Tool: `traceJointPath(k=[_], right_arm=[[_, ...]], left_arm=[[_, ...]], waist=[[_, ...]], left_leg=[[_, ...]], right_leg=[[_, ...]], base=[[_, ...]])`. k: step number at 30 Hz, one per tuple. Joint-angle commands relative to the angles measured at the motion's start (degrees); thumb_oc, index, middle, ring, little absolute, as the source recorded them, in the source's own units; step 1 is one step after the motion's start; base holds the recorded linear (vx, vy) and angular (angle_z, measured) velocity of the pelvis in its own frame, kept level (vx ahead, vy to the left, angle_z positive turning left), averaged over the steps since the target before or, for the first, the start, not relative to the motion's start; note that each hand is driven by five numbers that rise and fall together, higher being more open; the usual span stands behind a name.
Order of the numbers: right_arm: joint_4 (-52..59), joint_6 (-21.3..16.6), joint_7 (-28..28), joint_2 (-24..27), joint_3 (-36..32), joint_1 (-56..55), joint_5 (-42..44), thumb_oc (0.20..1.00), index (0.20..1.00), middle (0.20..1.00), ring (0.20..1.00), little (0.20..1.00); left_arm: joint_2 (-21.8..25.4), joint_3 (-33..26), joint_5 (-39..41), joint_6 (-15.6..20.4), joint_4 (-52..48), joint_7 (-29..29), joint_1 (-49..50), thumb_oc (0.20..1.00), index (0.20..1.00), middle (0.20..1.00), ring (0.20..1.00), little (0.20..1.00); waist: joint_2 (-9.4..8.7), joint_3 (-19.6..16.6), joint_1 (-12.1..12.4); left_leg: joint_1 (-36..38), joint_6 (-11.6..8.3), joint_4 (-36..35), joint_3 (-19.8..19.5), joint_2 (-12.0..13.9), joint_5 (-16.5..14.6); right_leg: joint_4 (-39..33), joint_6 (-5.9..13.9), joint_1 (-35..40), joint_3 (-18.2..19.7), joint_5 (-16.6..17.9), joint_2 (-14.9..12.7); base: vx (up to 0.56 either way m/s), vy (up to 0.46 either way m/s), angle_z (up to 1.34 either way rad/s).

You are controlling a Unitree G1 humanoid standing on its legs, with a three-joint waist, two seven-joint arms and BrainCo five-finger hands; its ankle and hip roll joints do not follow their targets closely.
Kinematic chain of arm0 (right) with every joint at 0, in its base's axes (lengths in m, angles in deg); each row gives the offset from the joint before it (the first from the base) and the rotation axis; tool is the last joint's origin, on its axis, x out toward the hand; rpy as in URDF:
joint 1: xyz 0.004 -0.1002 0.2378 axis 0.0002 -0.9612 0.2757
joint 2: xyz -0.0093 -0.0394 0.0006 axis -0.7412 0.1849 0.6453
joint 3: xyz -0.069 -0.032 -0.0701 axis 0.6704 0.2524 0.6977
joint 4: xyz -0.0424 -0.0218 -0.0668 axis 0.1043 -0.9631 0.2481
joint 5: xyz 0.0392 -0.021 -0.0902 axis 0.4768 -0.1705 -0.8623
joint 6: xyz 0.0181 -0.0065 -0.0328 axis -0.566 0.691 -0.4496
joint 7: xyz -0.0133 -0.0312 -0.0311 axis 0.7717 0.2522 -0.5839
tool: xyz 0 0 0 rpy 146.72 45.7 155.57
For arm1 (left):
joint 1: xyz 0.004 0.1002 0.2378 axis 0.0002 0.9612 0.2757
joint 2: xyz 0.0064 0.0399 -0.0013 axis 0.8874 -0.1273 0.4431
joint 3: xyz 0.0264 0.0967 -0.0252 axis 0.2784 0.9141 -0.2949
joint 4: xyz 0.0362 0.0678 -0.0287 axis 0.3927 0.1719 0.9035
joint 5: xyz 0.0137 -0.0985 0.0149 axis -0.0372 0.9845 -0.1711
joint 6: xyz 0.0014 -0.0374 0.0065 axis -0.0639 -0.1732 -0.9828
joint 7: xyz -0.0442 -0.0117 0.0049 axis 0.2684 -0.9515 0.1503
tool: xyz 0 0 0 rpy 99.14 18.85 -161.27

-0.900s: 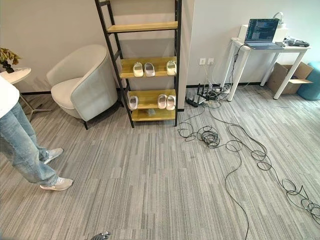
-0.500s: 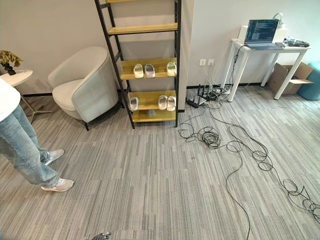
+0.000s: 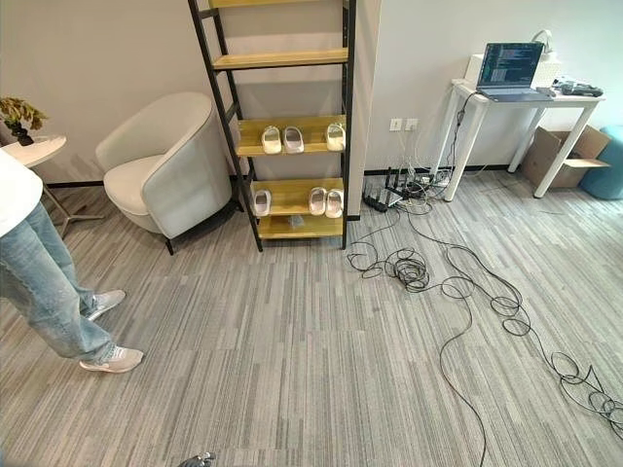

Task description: Arrange the slippers neatly on the shoe rack.

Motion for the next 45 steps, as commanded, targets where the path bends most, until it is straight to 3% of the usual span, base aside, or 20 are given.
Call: traceJointPath(k=[1,16,20,22,25,26,29,30,32,33,34,35,36,37,39,40,41,43,44,45], right_arm=[[-1.7,-1.0,-0.2,-1.5,0.3,3.2,0.9,1.0,1.0,1.0,1.0,1.0],[-1.1,-1.0,0.3,-1.4,0.3,5.1,2.5,1.0,1.0,1.0,1.0,1.0],[-1.3,-0.9,0.2,-1.0,0.3,6.2,2.7,1.0,1.0,1.0,1.0,1.0],[-2.7,-0.5,0.0,0.0,-0.1,5.9,2.8,1.0,1.0,1.0,1.0,1.0],[-3.5,-0.5,0.2,0.1,-0.3,5.1,2.9,1.0,1.0,1.0,1.0,1.0],[-3.4,-0.6,0.0,0.1,-0.4,5.0,3.2,1.0,1.0,1.0,1.0,1.0],[-3.6,-0.7,-0.1,0.1,-0.4,5.9,3.3,1.0,1.0,1.0,1.0,1.0],[-4.1,-0.7,0.2,-0.3,-0.2,6.6,2.8,1.0,1.0,1.0,1.0,1.0],[-4.3,-0.4,0.0,-1.7,-0.3,6.2,2.4,1.0,1.0,1.0,1.0,1.0],[-4.2,-0.4,0.0,-2.4,-0.3,6.0,2.3,1.0,1.0,1.0,1.0,1.0],[-4.2,-0.4,0.0,-2.4,-0.4,6.0,2.3,1.0,1.0,1.0,1.0,1.0],[-3.5,-0.3,0.8,-3.9,0.4,5.9,1.9,1.0,1.0,1.0,1.0,1.0],[-3.5,-0.3,0.8,-3.9,0.4,5.9,1.9,1.0,1.0,1.0,1.0,1.0],[-2.8,-0.4,0.9,-4.4,1.1,6.1,0.9,1.0,1.0,1.0,1.0,1.0],[-1.0,-0.6,0.6,-4.4,1.2,6.8,0.4,1.0,1.0,1.0,1.0,1.0],[0.8,-0.9,0.5,-4.0,0.1,7.2,1.2,1.0,1.0,1.0,1.0,1.0],[0.8,-0.9,0.5,-4.0,0.1,7.2,1.2,1.0,1.0,1.0,1.0,1.0],[1.4,-1.7,0.5,-4.0,-2.2,7.3,4.1,1.0,1.0,1.0,1.0,1.0],[1.4,-1.7,0.5,-4.0,-2.2,7.3,4.1,1.0,1.0,1.0,1.0,1.0],[1.3,-1.9,0.9,-4.1,-3.2,6.9,5.5,1.0,1.0,1.0,1.0,1.0]], left_arm=[[-2.4,0.5,0.0,1.0,3.2,-0.1,-4.3,1.0,1.0,1.0,1.0,1.0],[-1.5,-0.7,1.9,1.0,2.6,-0.9,-5.7,1.0,1.0,1.0,1.0,1.0],[-1.0,-1.3,3.9,1.1,2.3,-1.7,-6.4,1.0,1.0,1.0,1.0,1.0],[-0.9,-2.9,7.0,1.7,1.5,-2.6,-6.5,1.0,1.0,1.0,1.0,1.0],[-1.4,-4.8,9.3,1.7,1.6,-1.5,-5.6,1.0,1.0,1.0,1.0,1.0],[-1.0,-6.4,10.4,1.7,2.1,-1.5,-4.6,1.0,1.0,1.0,1.0,1.0],[-0.1,-7.8,10.9,1.6,3.1,-1.3,-4.0,1.0,1.0,1.0,1.0,1.0],[1.1,-10.2,11.4,1.3,5.0,-0.7,-2.9,1.0,1.0,1.0,1.0,1.0],[1.8,-11.8,11.4,0.7,6.0,-0.9,-2.4,1.0,1.0,1.0,1.0,1.0],[2.6,-12.3,10.6,0.5,6.3,-1.2,-2.2,1.0,1.0,1.0,1.0,1.0],[2.6,-12.3,10.6,0.5,6.3,-1.2,-2.2,1.0,1.0,1.0,1.0,1.0],[3.2,-12.3,9.2,0.3,5.8,-0.5,-2.7,1.0,1.0,1.0,1.0,1.0],[3.2,-12.3,9.2,0.3,5.8,-0.5,-2.7,1.0,1.0,1.0,1.0,1.0],[3.3,-11.9,8.4,0.4,5.2,-0.6,-3.0,1.0,1.0,1.0,1.0,1.0],[3.6,-10.1,6.3,0.5,3.7,-1.5,-4.0,1.0,1.0,1.0,1.0,1.0],[4.1,-9.1,6.0,0.5,2.6,-1.8,-4.9,1.0,1.0,1.0,1.0,1.0],[4.1,-9.1,6.0,0.5,2.6,-1.8,-4.9,1.0,1.0,1.0,1.0,1.0],[4.3,-8.5,6.2,0.6,2.9,-2.0,-5.6,1.0,1.0,1.0,1.0,1.0],[4.3,-8.5,6.2,0.6,2.9,-2.0,-5.6,1.0,1.0,1.0,1.0,1.0],[3.6,-8.0,6.7,0.7,2.5,-1.6,-6.4,1.0,1.0,1.0,1.0,1.0]], waist=[[-2.41,2.9,0.1],[-2.25,5.1,0.2],[-3.4,8.3,0.8],[-3.85,9.2,1.7],[-3.78,8.2,2.9],[-3.22,7.8,5.1],[-3.85,7.9,7.6],[-4.84,6.9,9.7],[-5.92,5.4,9.9],[-7.55,5.0,10.2],[-7.45,4.8,10.3],[-9.7,4.0,10.5],[-9.6,3.9,10.7],[-10.31,4.1,10.6],[-9.55,5.3,9.1],[-6.53,6.0,6.9],[-6.51,5.9,6.9],[-3.63,7.0,2.7],[-3.54,7.0,2.6],[-3.39,7.2,1.3]], left_leg=[[2.7,1.15,0.5,-0.1,-3.4,-5.3],[1.1,-0.04,1.7,0.1,-1.5,-4.5],[-7.6,-1.83,16.6,1.4,0.1,-5.8],[-15.3,-1.35,25.6,5.3,1.4,-3.0],[-20.1,0.45,22.1,8.1,0.0,-3.7],[-23.6,0.31,15.5,9.9,-0.8,0.7],[-26.1,0.24,9.2,11.2,-1.7,2.4],[-27.0,0.48,8.0,9.8,-1.9,3.8],[-26.5,1.76,9.9,9.7,-1.9,5.9],[-27.4,2.39,13.2,9.6,-2.1,5.3],[-27.6,2.37,13.2,9.6,-1.9,5.3],[-25.6,4.21,15.4,9.5,-3.0,2.2],[-25.8,4.19,15.4,9.6,-2.9,2.3],[-24.9,5.18,15.9,9.5,-3.4,0.7],[-21.8,6.68,16.0,8.8,-3.4,-1.9],[-16.8,7.34,13.8,7.9,-2.7,-2.9],[-16.8,7.33,13.8,7.9,-2.6,-2.9],[-8.0,7.16,10.2,6.1,-4.4,-5.5],[-8.1,7.13,10.2,6.1,-4.3,-5.5],[-6.0,6.78,10.3,5.4,-4.9,-7.0]], right_leg=[[0.4,3.91,2.1,-2.9,-3.6,-1.9],[1.5,3.06,0.2,-3.2,-4.1,-1.1],[3.7,1.63,-1.2,-3.2,-5.4,-1.2],[3.8,0.86,-0.3,-5.2,-6.5,-1.7],[2.8,1.61,1.5,-5.1,-7.9,-1.2],[2.0,2.29,3.7,-4.2,-9.0,0.4],[1.5,2.62,5.8,-2.0,-10.3,0.6],[1.8,2.72,7.8,0.7,-11.6,1.0],[3.5,2.86,8.1,2.0,-11.6,0.9],[5.7,3.47,8.2,1.9,-11.3,0.0],[5.7,3.43,8.0,2.1,-11.2,0.1],[13.2,6.61,6.1,2.5,-7.3,-0.9],[13.1,6.57,5.9,2.6,-7.2,-0.8],[18.4,9.18,4.4,2.3,-3.4,-1.3],[31.6,14.58,-1.4,0.9,8.3,-2.8],[40.5,14.7,-6.8,-1.5,11.8,-3.7],[40.5,14.7,-6.8,-1.5,11.8,-3.7],[40.2,12.38,-13.9,-4.2,6.4,-5.4],[40.1,12.33,-13.9,-4.3,6.5,-5.3],[35.3,10.9,-14.8,-5.6,3.4,-7.1]], base=[[0.0,0.0,0.0],[0.0,-0.053,0.0],[-0.04,-0.13,0.02],[0.1,-0.126,0.08],[0.28,-0.013,0.34],[0.46,0.047,0.14],[0.34,0.086,-0.1],[0.53,0.17,-0.41],[0.51,0.144,-0.72],[0.32,0.084,-0.88],[0.45,0.143,-0.86],[0.28,0.11,-0.57],[0.4,0.182,-0.4],[0.19,0.125,-0.39],[0.39,0.238,-0.33],[0.37,0.219,-0.04],[0.56,0.313,0.26],[0.52,0.236,0.46],[0.41,0.078,0.15],[0.37,0.012,0.06]])
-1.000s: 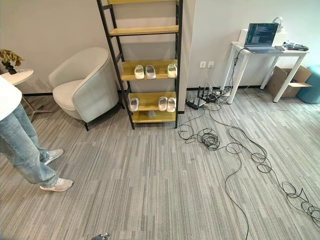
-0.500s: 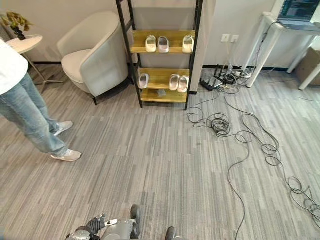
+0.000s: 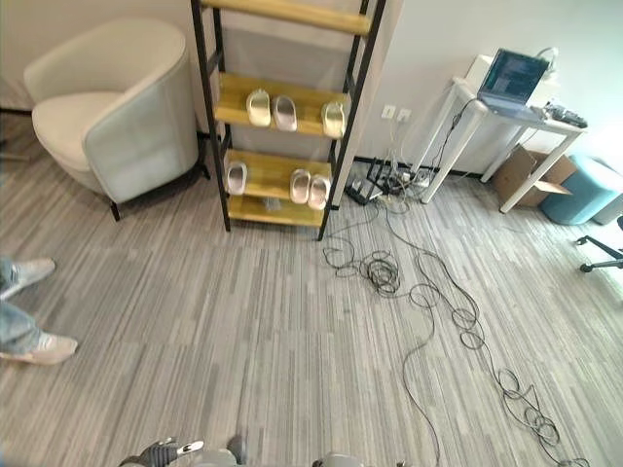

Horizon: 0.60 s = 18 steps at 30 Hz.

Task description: Arrange the slippers neatly on the shoe rack.

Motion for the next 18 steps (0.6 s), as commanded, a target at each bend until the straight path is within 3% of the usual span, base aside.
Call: traceJointPath(k=[1,2,3,5,10,11,13,14,15,16,17,18], right_arm=[[0.1,-1.2,0.6,-0.3,-1.5,0.7,5.4,1.0,1.0,1.0,1.0,1.0],[-0.2,-1.7,0.5,0.1,-2.8,0.2,6.6,1.0,1.0,1.0,1.0,1.0],[-0.7,-0.7,0.5,0.4,-2.9,-0.2,6.6,1.0,1.0,1.0,1.0,1.0],[-0.9,-0.5,0.4,0.5,-3.7,-0.3,6.3,1.0,1.0,1.0,1.0,1.0],[-2.6,0.0,1.1,0.7,-5.1,-2.6,6.1,1.0,1.0,1.0,1.0,1.0],[-3.5,0.2,1.7,0.7,-4.9,-3.1,6.0,1.0,1.0,1.0,1.0,1.0],[-4.6,0.2,1.8,0.8,-4.1,-2.9,6.1,1.0,1.0,1.0,1.0,1.0],[-4.6,0.2,1.6,0.8,-3.6,-2.6,6.3,1.0,1.0,1.0,1.0,1.0],[-4.0,0.2,1.4,1.2,-2.9,-2.4,6.2,1.0,1.0,1.0,1.0,1.0],[-3.4,0.0,1.0,1.5,-2.3,-1.9,6.2,1.0,1.0,1.0,1.0,1.0],[-3.4,0.0,1.0,1.5,-2.3,-1.9,6.2,1.0,1.0,1.0,1.0,1.0],[-2.7,-0.4,0.6,2.4,-1.7,-0.9,6.7,1.0,1.0,1.0,1.0,1.0]], left_arm=[[-1.1,-1.1,0.2,1.1,-0.3,-0.3,-2.5,1.0,1.0,1.0,1.0,1.0],[-0.8,-0.1,-2.0,1.5,0.2,-0.5,-2.1,1.0,1.0,1.0,1.0,1.0],[-1.7,1.8,-3.0,2.2,-0.1,-1.5,-2.8,1.0,1.0,1.0,1.0,1.0],[-2.0,2.7,-3.4,2.4,0.6,-1.9,-2.9,1.0,1.0,1.0,1.0,1.0],[-2.9,2.5,-4.4,2.6,3.3,-0.8,0.0,1.0,1.0,1.0,1.0,1.0],[-3.5,0.4,-2.6,2.3,4.2,0.1,1.4,1.0,1.0,1.0,1.0,1.0],[-3.5,-3.7,2.4,1.7,5.3,0.3,2.9,1.0,1.0,1.0,1.0,1.0],[-3.4,-5.2,4.6,1.6,5.0,0.2,3.3,1.0,1.0,1.0,1.0,1.0],[-3.3,-6.4,6.4,1.6,4.9,0.1,4.0,1.0,1.0,1.0,1.0,1.0],[-3.1,-6.9,7.5,1.4,4.5,0.0,4.0,1.0,1.0,1.0,1.0,1.0],[-3.1,-6.9,7.5,1.4,4.5,0.0,4.0,1.0,1.0,1.0,1.0,1.0],[-3.0,-8.1,10.1,1.7,4.6,0.0,3.7,1.0,1.0,1.0,1.0,1.0]], waist=[[2.19,3.7,-2.8],[1.82,3.9,-3.9],[2.05,4.2,-5.4],[2.94,4.4,-6.6],[2.43,1.7,-8.8],[2.57,0.4,-8.9],[2.96,0.0,-7.7],[1.76,0.6,-6.9],[0.94,1.6,-5.6],[-0.2,2.7,-4.6],[-0.42,2.5,-4.8],[-1.56,3.9,-2.6]], left_leg=[[-3.0,-3.27,7.4,-2.7,-2.2,-3.7],[-0.7,-4.42,7.8,-4.2,-2.8,-6.1],[2.6,-5.91,6.8,-6.5,-2.4,-8.5],[5.8,-6.95,5.5,-8.5,-0.8,-10.1],[13.6,-8.59,4.2,-12.7,0.5,-13.5],[14.9,-10.25,7.1,-14.1,3.4,-11.7],[9.4,-11.93,20.3,-14.8,7.7,-3.4],[2.5,-11.84,31.3,-15.9,8.2,1.8],[-1.0,-10.37,38.7,-15.0,9.7,4.4],[-5.1,-8.84,44.7,-13.6,10.9,5.0],[-5.3,-8.81,44.6,-13.7,10.6,5.2],[-10.8,-7.64,49.0,-10.8,10.0,1.6]], right_leg=[[-20.8,-4.7,6.9,-5.2,6.9,0.8],[-32.2,-5.89,5.9,-3.8,6.8,-1.4],[-43.1,-5.2,3.6,-1.0,9.7,-3.8],[-47.7,-3.94,-0.4,0.5,13.2,-6.5],[-46.7,-2.8,0.1,4.9,17.4,-5.7],[-43.8,-3.75,0.1,5.9,16.8,-3.4],[-42.3,-6.79,2.6,5.6,13.9,0.1],[-42.1,-8.61,4.0,4.9,12.5,0.2],[-42.3,-10.59,6.4,4.0,11.0,1.5],[-42.6,-12.22,8.7,3.3,9.6,2.2],[-42.6,-12.2,8.5,3.2,9.6,1.9],[-43.4,-13.44,12.2,3.0,7.5,3.3]], base=[[0.68,-0.077,0.32],[0.86,-0.224,0.68],[0.88,-0.299,0.67],[0.56,-0.198,0.75],[0.65,-0.258,0.94],[0.48,-0.336,0.98],[0.46,-0.475,0.48],[0.27,-0.518,0.1],[0.2,-0.539,0.17],[0.14,-0.379,0.18],[0.22,-0.395,0.17],[0.31,-0.276,0.38]])
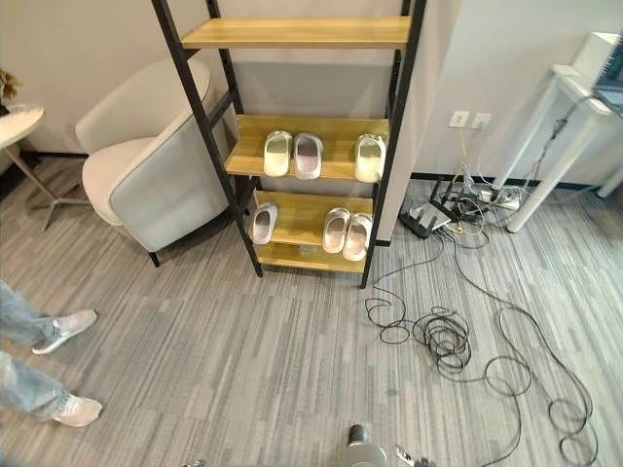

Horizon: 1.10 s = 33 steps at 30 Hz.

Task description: Arrange the slippers neatly on the shoe rack.

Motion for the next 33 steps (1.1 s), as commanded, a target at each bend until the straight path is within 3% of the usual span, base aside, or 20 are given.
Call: traceJointPath(k=[1,4,5,6,8,12,13,14,16,20,21,22,23,24,25,26,28,29,30,33], right_arm=[[-1.1,-0.6,-1.1,1.4,1.1,0.1,1.4,1.0,1.0,1.0,1.0,1.0],[-1.5,-0.8,-0.9,1.3,1.3,0.2,1.9,1.0,1.0,1.0,1.0,1.0],[-1.2,-1.1,-1.2,1.0,3.4,0.7,0.9,1.0,1.0,1.0,1.0,1.0],[-1.2,-1.1,-1.2,0.9,3.4,0.7,0.9,1.0,1.0,1.0,1.0,1.0],[-0.5,-1.7,-2.2,0.9,6.4,1.9,-1.9,1.0,1.0,1.0,1.0,1.0],[-0.4,-1.8,-2.7,1.1,7.7,2.6,-3.6,1.0,1.0,1.0,1.0,1.0],[-0.3,-1.7,-2.2,0.7,8.3,2.8,-4.5,1.0,1.0,1.0,1.0,1.0],[-0.1,-1.7,-2.8,0.5,8.5,2.8,-5.6,1.0,1.0,1.0,1.0,1.0],[0.0,-1.6,-2.8,0.0,8.8,2.7,-6.1,1.0,1.0,1.0,1.0,1.0],[0.2,-1.4,-2.3,-0.8,9.1,2.6,-7.1,1.0,1.0,1.0,1.0,1.0],[0.3,-1.4,-1.8,-1.1,9.3,2.9,-8.0,1.0,1.0,1.0,1.0,1.0],[0.3,-1.4,-1.8,-1.1,9.3,2.9,-8.0,1.0,1.0,1.0,1.0,1.0],[0.6,-1.5,-1.9,-1.2,9.5,3.2,-8.7,1.0,1.0,1.0,1.0,1.0],[1.1,-1.4,-1.8,-1.2,9.6,3.5,-9.2,1.0,1.0,1.0,1.0,1.0],[2.3,-1.4,-1.7,-0.9,9.5,4.1,-9.8,1.0,1.0,1.0,1.0,1.0],[2.8,-1.3,-1.9,-1.0,9.3,4.6,-10.4,1.0,1.0,1.0,1.0,1.0],[3.5,-2.1,-2.3,-0.8,9.7,4.6,-11.0,1.0,1.0,1.0,1.0,1.0],[3.6,-1.8,-2.1,-0.7,10.2,4.3,-11.5,1.0,1.0,1.0,1.0,1.0],[3.6,-1.8,-2.1,-0.7,10.3,4.3,-11.5,1.0,1.0,1.0,1.0,1.0],[3.6,-1.3,-2.0,-0.1,10.3,4.4,-12.2,1.0,1.0,1.0,1.0,1.0]], left_arm=[[1.3,1.4,5.8,0.8,-1.3,0.0,1.5,1.0,1.0,1.0,1.0,1.0],[1.5,0.5,6.7,1.1,-0.9,0.2,1.3,1.0,1.0,1.0,1.0,1.0],[1.5,0.8,6.9,1.3,-1.6,0.2,1.0,1.0,1.0,1.0,1.0,1.0],[1.5,0.8,6.9,1.3,-1.6,0.2,1.0,1.0,1.0,1.0,1.0,1.0],[2.0,2.1,4.8,1.7,-3.0,-0.2,-0.1,1.0,1.0,1.0,1.0,1.0],[2.7,3.0,3.3,1.6,-3.4,-0.3,-0.2,1.0,1.0,1.0,1.0,1.0],[2.8,2.4,3.0,1.3,-3.0,0.1,0.4,1.0,1.0,1.0,1.0,1.0],[3.2,2.2,1.8,1.2,-2.9,-0.1,0.4,1.0,1.0,1.0,1.0,1.0],[3.4,2.4,0.5,0.9,-2.8,0.0,0.3,1.0,1.0,1.0,1.0,1.0],[3.9,3.3,-2.1,0.6,-3.1,0.1,-0.1,1.0,1.0,1.0,1.0,1.0],[4.1,4.0,-2.9,0.6,-3.7,0.2,-1.0,1.0,1.0,1.0,1.0,1.0],[4.1,4.0,-2.9,0.6,-3.7,0.2,-1.0,1.0,1.0,1.0,1.0,1.0],[4.2,4.3,-3.3,0.6,-4.4,0.0,-1.4,1.0,1.0,1.0,1.0,1.0],[4.4,4.7,-3.6,0.4,-5.1,-0.3,-2.0,1.0,1.0,1.0,1.0,1.0],[4.7,5.5,-3.8,0.4,-5.9,-0.6,-2.9,1.0,1.0,1.0,1.0,1.0],[3.5,6.7,-4.0,0.3,-5.8,-1.2,-5.1,1.0,1.0,1.0,1.0,1.0],[4.2,6.8,-3.1,0.7,-6.7,-1.4,-5.1,1.0,1.0,1.0,1.0,1.0],[3.8,7.7,-4.2,0.8,-6.4,-1.1,-5.4,1.0,1.0,1.0,1.0,1.0],[3.8,7.7,-4.3,0.8,-6.4,-1.1,-5.4,1.0,1.0,1.0,1.0,1.0],[3.1,9.0,-5.2,1.2,-6.0,-1.3,-5.9,1.0,1.0,1.0,1.0,1.0]], waist=[[-3.61,2.5,3.5],[-3.93,2.3,5.3],[-3.74,2.7,7.8],[-3.93,2.6,7.8],[-1.8,1.9,11.0],[-1.78,2.6,13.3],[-1.79,1.3,13.3],[-2.1,0.0,13.2],[-2.66,-0.6,13.0],[-4.54,-2.3,13.2],[-5.16,-2.7,13.3],[-5.16,-2.7,13.3],[-5.23,-2.4,13.0],[-4.9,-1.5,12.3],[-2.61,-0.5,10.6],[-1.34,-0.1,8.5],[-1.01,0.0,7.5],[-0.41,-0.2,6.4],[-0.48,0.0,6.0],[-1.33,0.5,4.4]], left_leg=[[-9.3,5.11,-0.5,5.0,-3.0,-11.6],[-13.1,5.25,-7.6,7.3,-5.7,-11.5],[-15.7,5.63,-18.6,8.2,-8.0,-10.9],[-15.5,5.66,-19.1,8.3,-8.2,-10.6],[-17.1,4.34,-37.6,6.6,-9.6,-4.0],[-18.7,3.63,-44.3,6.8,-10.2,-2.1],[-17.6,4.1,-46.4,6.8,-9.8,-2.4],[-16.8,4.52,-45.0,6.8,-10.2,0.5],[-16.9,4.61,-43.6,6.9,-10.4,1.0],[-16.8,6.05,-40.2,7.6,-11.6,-1.7],[-15.3,7.48,-39.0,8.4,-12.1,-4.7],[-15.3,7.48,-39.0,8.4,-12.1,-4.7],[-14.6,8.41,-37.7,8.3,-12.6,-6.5],[-13.2,9.22,-37.0,7.8,-13.0,-7.6],[-10.4,10.36,-37.1,6.7,-12.5,-9.1],[-5.4,10.89,-38.7,5.3,-13.0,-10.5],[-3.3,10.83,-39.3,4.1,-13.5,-11.1],[-0.6,10.25,-39.8,2.1,-14.1,-12.7],[-0.3,10.22,-39.7,1.7,-14.2,-12.9],[2.7,8.68,-38.7,-1.1,-15.2,-16.6]], right_leg=[[-3.2,2.24,1.1,4.7,-2.1,1.3],[-4.7,2.45,4.4,4.9,-3.7,2.8],[-5.6,3.01,7.9,5.7,-5.1,4.6],[-5.6,3.03,7.8,5.7,-5.0,4.4],[-7.0,3.47,12.9,7.2,-8.0,8.2],[-7.1,3.1,17.3,10.0,-11.0,9.1],[-7.0,3.3,18.1,11.1,-11.9,9.6],[-6.3,3.66,17.8,11.0,-12.3,9.0],[-5.8,3.9,17.9,11.5,-12.5,8.8],[-1.7,5.9,17.2,12.0,-11.8,7.3],[6.2,8.98,14.8,11.3,-7.8,6.6],[6.2,8.98,14.8,11.3,-7.8,6.6],[12.0,11.73,12.3,10.6,-3.0,6.0],[18.2,13.91,9.8,10.5,1.4,5.5],[27.6,14.76,4.5,9.0,5.5,5.6],[30.7,13.2,0.6,6.1,3.8,3.6],[28.0,11.85,-1.1,4.9,1.8,2.5],[20.8,9.08,-4.3,3.9,-2.8,1.1],[21.0,9.07,-3.8,3.6,-3.2,0.9],[5.0,8.78,-5.2,5.3,-1.3,-3.5]], base=[[0.45,-0.305,0.47],[0.37,-0.092,0.02],[0.29,-0.028,-0.28],[0.46,-0.022,-0.23],[0.52,0.036,-0.28],[0.46,0.054,-0.88],[0.42,0.134,-0.54],[0.42,0.134,-0.46],[0.32,0.109,-0.61],[0.35,0.151,-0.2],[0.21,0.106,-0.15],[0.3,0.155,-0.17],[0.16,0.095,-0.16],[0.32,0.21,-0.15],[0.53,0.261,0.15],[0.63,0.237,0.43],[0.49,0.066,0.63],[0.33,-0.017,0.45],[0.46,-0.047,0.69],[0.45,-0.191,0.85]])
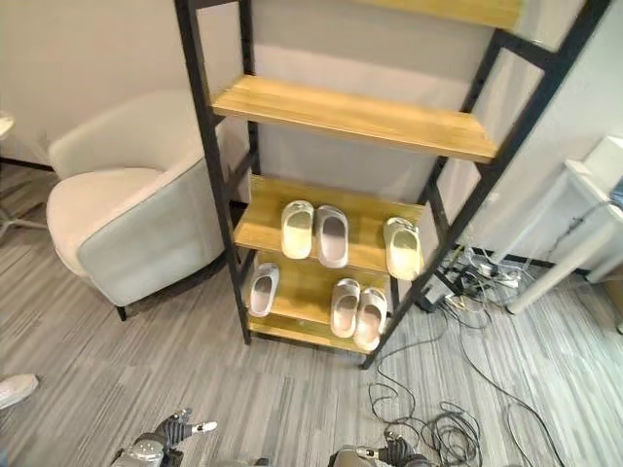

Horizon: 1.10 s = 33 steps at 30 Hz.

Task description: Arrange the slippers neatly on the shoe rack.

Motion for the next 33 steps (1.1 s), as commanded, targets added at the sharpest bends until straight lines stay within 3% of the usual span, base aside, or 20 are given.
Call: traceJointPath(k=[1,3,4,7,11,12,14,15,16,17,19,20,21,23,28,29,33], right_arm=[[1.1,0.5,-0.1,2.0,-0.3,1.0,-2.8,1.0,1.0,1.0,1.0,1.0],[1.1,0.6,-0.1,2.2,-0.2,1.1,-3.4,1.0,1.0,1.0,1.0,1.0],[1.9,0.6,0.0,2.5,0.8,1.1,-5.4,1.0,1.0,1.0,1.0,1.0],[2.5,0.4,0.0,2.8,1.1,1.0,-5.9,1.0,1.0,1.0,1.0,1.0],[3.3,-0.2,-0.8,4.1,3.0,2.3,-8.4,1.0,1.0,1.0,1.0,1.0],[4.0,-0.4,-0.9,4.4,4.0,3.1,-9.4,1.0,1.0,1.0,1.0,1.0],[7.8,-1.2,-1.9,5.8,6.6,6.1,-11.5,1.0,1.0,1.0,1.0,1.0],[13.2,-4.2,-4.2,9.2,7.6,1.7,-14.6,1.0,1.0,1.0,1.0,1.0],[15.9,-4.2,-3.9,9.2,8.9,3.7,-16.1,1.0,1.0,1.0,1.0,1.0],[24.0,-7.6,2.0,9.1,11.4,-0.3,-10.0,1.0,1.0,1.0,1.0,1.0],[21.5,-8.7,2.2,7.5,11.4,-1.3,-8.3,1.0,1.0,1.0,1.0,1.0],[31.7,-5.9,2.3,10.3,13.6,1.7,-15.2,1.0,1.0,1.0,1.0,1.0],[62.1,-3.8,6.2,16.9,10.7,-1.0,-18.3,1.0,1.0,1.0,1.0,1.0],[55.8,-5.6,4.5,16.1,13.0,-8.7,-22.0,1.0,1.0,1.0,1.0,1.0],[53.2,-4.2,4.1,12.5,15.0,-10.4,-27.5,1.0,1.0,1.0,1.0,1.0],[49.2,-4.5,0.5,12.3,15.0,-8.6,-29.6,1.0,1.0,1.0,1.0,1.0],[48.7,-5.3,-2.6,12.1,14.5,-7.5,-30.8,1.0,1.0,1.0,1.0,1.0]], left_arm=[[-0.4,1.8,-1.8,1.4,1.5,-1.4,-0.5,1.0,1.0,1.0,1.0,1.0],[-0.4,2.0,-1.8,1.5,1.8,-1.3,-0.4,1.0,1.0,1.0,1.0,1.0],[0.0,2.0,-3.2,1.5,2.7,-0.9,0.3,1.0,1.0,1.0,1.0,1.0],[0.1,1.8,-3.8,1.5,2.9,-0.6,0.7,1.0,1.0,1.0,1.0,1.0],[-0.5,1.9,-4.1,1.5,3.8,0.1,2.1,1.0,1.0,1.0,1.0,1.0],[-0.6,1.9,-4.0,1.5,3.7,0.3,2.3,1.0,1.0,1.0,1.0,1.0],[-0.1,1.6,-2.6,1.5,2.9,0.2,2.1,1.0,1.0,1.0,1.0,1.0],[0.4,-0.6,-1.0,1.8,1.0,-0.1,3.1,1.0,1.0,1.0,1.0,1.0],[0.6,-0.2,-0.2,2.6,0.8,-0.8,4.1,1.0,1.0,1.0,1.0,1.0],[0.2,-0.7,0.1,2.9,0.8,-0.8,4.8,1.0,1.0,1.0,1.0,1.0],[-0.5,0.2,-0.1,2.9,0.5,0.5,5.5,1.0,1.0,1.0,1.0,1.0],[-0.4,0.1,0.3,3.0,0.1,-0.1,6.8,1.0,1.0,1.0,1.0,1.0],[-0.7,-1.1,4.9,3.2,-2.4,0.0,8.2,1.0,1.0,1.0,1.0,1.0],[-2.0,0.9,3.7,4.2,-1.7,0.4,9.1,1.0,1.0,1.0,1.0,1.0],[-3.6,2.2,0.8,3.1,0.2,-0.7,8.5,1.0,1.0,1.0,1.0,1.0],[-3.2,2.2,0.5,2.8,0.3,-0.8,8.2,1.0,1.0,1.0,1.0,1.0],[-2.5,2.0,-0.8,2.6,-0.3,-1.1,8.1,1.0,1.0,1.0,1.0,1.0]], waist=[[-0.1,1.9,-1.3],[0.31,2.2,-1.7],[-1.04,1.8,-1.5],[-1.41,1.3,-1.5],[-0.79,-1.0,-1.8],[-0.59,-1.2,-1.7],[-0.84,-0.3,-0.6],[-1.77,1.8,-1.0],[-1.92,2.5,-0.4],[-1.67,3.3,-0.3],[-1.6,3.5,-0.3],[-1.74,3.6,0.0],[-1.68,3.1,-0.2],[-0.66,2.7,-1.0],[-0.6,1.7,-1.3],[-0.31,1.2,-1.0],[-0.21,0.7,-1.1]], left_leg=[[1.5,-6.87,4.8,-4.8,-0.1,-6.5],[2.9,-7.19,5.0,-5.7,0.4,-7.7],[5.0,-8.03,4.6,-8.3,0.0,-9.7],[6.5,-8.66,4.0,-9.8,0.6,-10.1],[8.2,-10.89,4.4,-12.0,4.7,-9.4],[7.5,-11.76,6.0,-11.9,5.6,-8.4],[2.2,-14.14,16.0,-11.6,6.8,-3.7],[-3.8,-13.47,24.5,-8.1,7.7,-0.2],[-6.2,-12.98,25.9,-6.3,8.2,-0.4],[-7.5,-12.55,24.5,-3.7,9.1,-1.8],[-8.0,-11.88,20.9,-2.6,8.8,-2.3],[-7.9,-11.79,17.9,-2.5,8.8,-2.9],[-6.9,-11.56,8.4,-2.5,8.9,-1.0],[-5.2,-11.8,4.9,-3.4,9.0,0.3],[-3.4,-11.55,2.2,-3.1,7.7,-0.2],[-2.7,-11.3,1.3,-2.9,7.3,-0.4],[-1.4,-10.93,0.7,-2.5,6.8,-0.9]], right_leg=[[-19.2,-0.63,2.4,1.0,9.8,-4.4],[-21.1,-0.21,2.2,0.5,10.7,-4.7],[-21.6,0.59,2.6,1.5,12.3,-4.8],[-20.5,0.96,3.5,1.9,12.7,-4.1],[-17.7,-0.53,5.0,0.8,10.2,-1.3],[-17.5,-1.19,5.7,0.2,9.1,-0.5],[-17.3,-2.82,7.9,-0.2,7.1,1.1],[-17.4,-4.29,9.4,-0.7,5.3,1.1],[-17.4,-4.71,10.0,-0.7,4.7,1.4],[-17.3,-4.71,10.9,-0.2,4.0,2.3],[-17.4,-4.58,11.1,0.1,3.9,2.3],[-17.4,-4.46,11.4,0.6,3.6,2.8],[-17.3,-4.07,12.3,1.7,3.0,4.0],[-17.1,-3.68,12.6,1.7,2.6,4.3],[-18.9,-3.11,13.1,1.6,2.7,3.4],[-19.6,-2.71,13.6,1.8,2.9,2.9],[-20.2,-2.1,14.6,2.0,3.2,2.1]], base=[[0.54,-0.227,0.73],[0.42,-0.207,0.78],[0.31,-0.193,0.67],[0.3,-0.212,0.83],[0.2,-0.228,0.59],[0.12,-0.233,0.18],[0.01,-0.252,0.03],[-0.08,-0.252,-0.05],[-0.08,-0.183,-0.08],[-0.01,-0.064,-0.14],[0.05,0.016,-0.14],[0.16,0.069,-0.25],[0.19,0.069,-0.4],[0.12,0.108,-0.58],[0.05,0.083,-0.16],[0.07,0.089,0.1],[0.06,0.074,-0.01]])
